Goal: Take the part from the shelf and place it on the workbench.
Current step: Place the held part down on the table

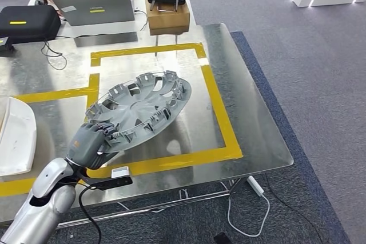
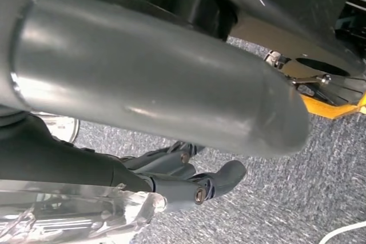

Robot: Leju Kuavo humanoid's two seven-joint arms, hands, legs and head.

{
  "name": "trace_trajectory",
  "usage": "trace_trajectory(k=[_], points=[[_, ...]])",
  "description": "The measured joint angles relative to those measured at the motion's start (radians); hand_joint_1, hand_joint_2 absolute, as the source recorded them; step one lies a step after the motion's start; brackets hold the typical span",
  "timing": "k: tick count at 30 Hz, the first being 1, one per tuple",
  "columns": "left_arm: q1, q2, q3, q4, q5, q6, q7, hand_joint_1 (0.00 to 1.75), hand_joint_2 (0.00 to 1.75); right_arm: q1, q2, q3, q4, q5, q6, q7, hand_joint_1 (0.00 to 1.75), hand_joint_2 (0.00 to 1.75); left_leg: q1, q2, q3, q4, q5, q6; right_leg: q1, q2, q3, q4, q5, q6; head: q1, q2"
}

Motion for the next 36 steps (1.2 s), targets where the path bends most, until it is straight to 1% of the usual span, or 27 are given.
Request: trace_trajectory(k=[1,2,3,4,8,19,26,32,36], points=[[0.0,0.0,0.0,0.001,-0.001,-0.002,0.001,1.75,1.75,0.001,0.0,0.0,0.0,0.0,0.001,0.001,0.0,0.0,-0.001,0.0,0.0,0.0,-0.001,0.001,-0.002,0.0,0.001,-0.002,0.0,0.015,0.0,0.0],[0.0,0.0,0.0,0.001,-0.002,-0.004,0.002,1.75,1.75,0.002,0.0,0.0,0.0,-0.001,0.003,0.002,0.0,0.0,-0.001,0.0,0.0,0.0,-0.001,0.002,-0.004,0.0,0.002,-0.004,0.0,0.028,0.0,0.0],[0.0,0.0,0.0,0.002,-0.003,-0.007,0.004,1.75,1.75,0.004,0.0,0.0,0.0,-0.001,0.006,0.004,0.0,0.0,-0.002,0.0,0.0,0.0,-0.001,0.002,-0.005,0.0,0.002,-0.005,0.0,0.036,0.0,0.0],[0.0,0.0,0.0,0.004,-0.004,-0.01,0.005,1.75,1.75,0.005,0.0,0.0,0.0,-0.001,0.009,0.007,0.0,0.0,-0.002,0.0,0.0,0.0,-0.001,0.002,-0.005,0.0,0.002,-0.006,0.0,0.039,0.0,0.0],[0.0,-0.003,0.0,0.011,-0.014,-0.018,0.008,1.75,1.75,0.009,0.0,0.0,0.0,0.0,0.016,0.018,0.0,0.0,-0.001,0.0,0.0,0.0,-0.001,0.002,-0.004,0.0,0.0,-0.004,-0.001,0.04,-0.001,0.0],[-0.012,-0.021,-0.007,0.038,-0.061,-0.029,0.02,1.75,1.75,0.011,0.0,0.001,0.0,0.004,0.021,0.025,0.0,0.0,0.0,0.0,0.001,0.0,0.0,0.0,-0.002,0.0,-0.003,0.003,-0.004,0.037,-0.001,0.0],[-0.045,-0.036,-0.045,0.073,-0.128,-0.053,0.061,1.75,1.75,0.011,0.0,0.002,0.0,0.015,0.03,0.025,0.0,0.0,0.001,0.0,0.001,0.0,0.001,-0.001,-0.002,0.0,-0.003,0.003,-0.004,0.037,-0.001,0.0],[-0.066,-0.039,-0.085,0.113,-0.167,-0.056,0.072,1.75,1.75,0.011,0.0,0.002,0.0,0.016,0.032,0.019,0.0,0.0,0.001,0.0,0.001,0.0,0.001,-0.001,-0.002,0.0,-0.002,0.003,-0.003,0.037,-0.001,0.0],[-0.076,-0.04,-0.106,0.132,-0.178,-0.046,0.075,0.0,1.75,0.011,0.0,0.002,0.0,0.015,0.032,0.013,0.0,0.0,0.001,0.0,0.001,0.0,0.001,-0.001,-0.002,-0.001,-0.002,0.004,-0.003,0.037,-0.001,0.0]])
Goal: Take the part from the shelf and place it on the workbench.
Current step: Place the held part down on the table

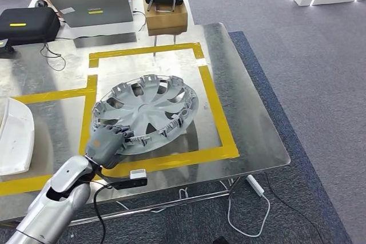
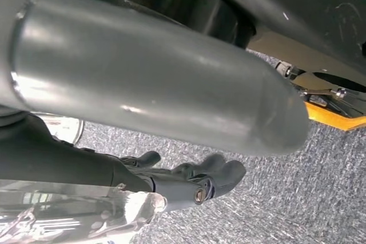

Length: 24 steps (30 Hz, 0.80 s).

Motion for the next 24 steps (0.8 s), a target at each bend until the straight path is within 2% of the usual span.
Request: trace_trajectory(k=[6,10,24], points=[[-0.003,-0.006,-0.019,0.019,0.018,-0.016,0.01,0.0,1.75,-0.001,0.0,0.0,0.0,-0.002,-0.003,-0.012,0.0,0.0,0.0,0.0,0.0,0.0,0.0,0.0,0.0,0.001,-0.001,0.0,0.001,-0.001,0.0,0.0],[-0.004,-0.007,-0.021,0.025,0.032,-0.03,0.012,0.0,0.0,-0.002,0.0,0.0,0.0,-0.005,-0.004,-0.012,0.0,0.0,0.0,0.0,0.0,0.0,0.0,0.0,0.0,0.001,-0.001,0.0,0.001,-0.001,0.0,0.0],[-0.002,-0.009,-0.019,0.047,0.072,-0.037,0.016,0.0,0.0,0.0,0.0,0.0,0.0,-0.008,-0.003,-0.002,0.0,0.0,0.0,0.0,-0.001,0.0,0.0,0.0,0.001,0.001,-0.002,0.0,0.0,-0.001,0.0,0.0]])
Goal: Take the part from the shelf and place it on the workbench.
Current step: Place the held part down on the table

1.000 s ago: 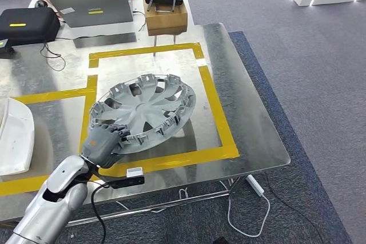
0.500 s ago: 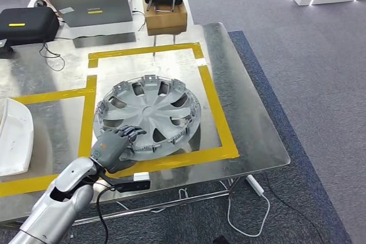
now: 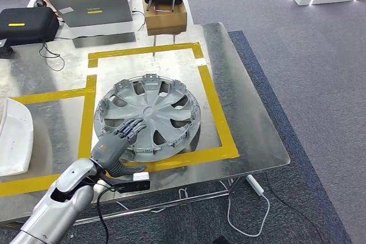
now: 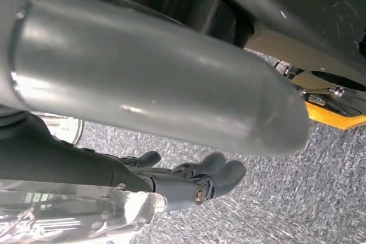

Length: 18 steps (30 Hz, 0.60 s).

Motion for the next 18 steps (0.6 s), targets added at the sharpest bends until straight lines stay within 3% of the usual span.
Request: trace_trajectory(k=[18], points=[[0.0,0.007,0.098,-0.068,0.111,0.004,-0.028,0.0,0.0,0.001,-0.002,0.0,0.0,-0.008,0.008,0.002,0.0,0.0,0.0,0.0,0.0,0.0,0.0,0.0,0.001,0.0,0.0,0.0,0.0,0.0,0.0,0.0]])
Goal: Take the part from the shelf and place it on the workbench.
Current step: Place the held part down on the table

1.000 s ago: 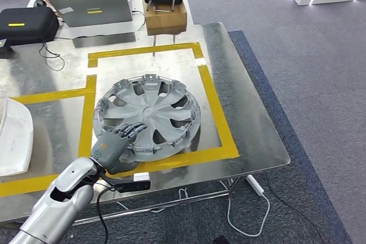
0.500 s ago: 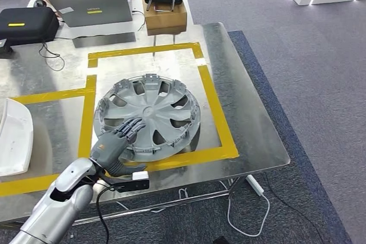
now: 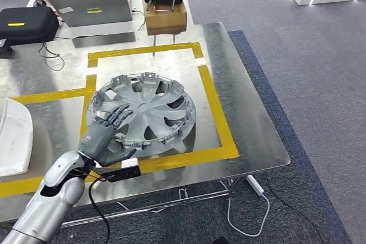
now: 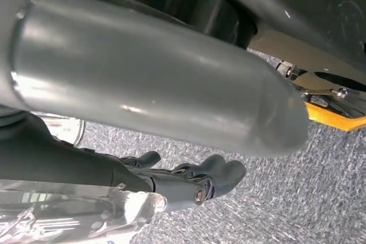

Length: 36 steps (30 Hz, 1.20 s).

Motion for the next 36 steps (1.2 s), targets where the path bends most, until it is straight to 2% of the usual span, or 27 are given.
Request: trace_trajectory(k=[19,36], points=[[0.002,0.034,0.105,-0.104,0.092,-0.006,-0.004,0.0,0.0,0.0,-0.008,0.0,0.0,-0.002,0.013,-0.003,0.0,0.0,0.001,0.0,0.0,0.0,0.0,0.0,0.001,0.0,0.0,0.0,0.0,-0.001,0.0,0.0],[0.026,0.033,0.108,-0.105,0.076,-0.021,-0.01,0.0,0.0,0.0,-0.008,0.0,0.0,-0.001,0.0,-0.005,0.0,0.0,0.001,0.0,0.0,0.0,0.0,0.0,0.001,0.0,0.0,0.0,-0.001,-0.001,0.0,0.0]])
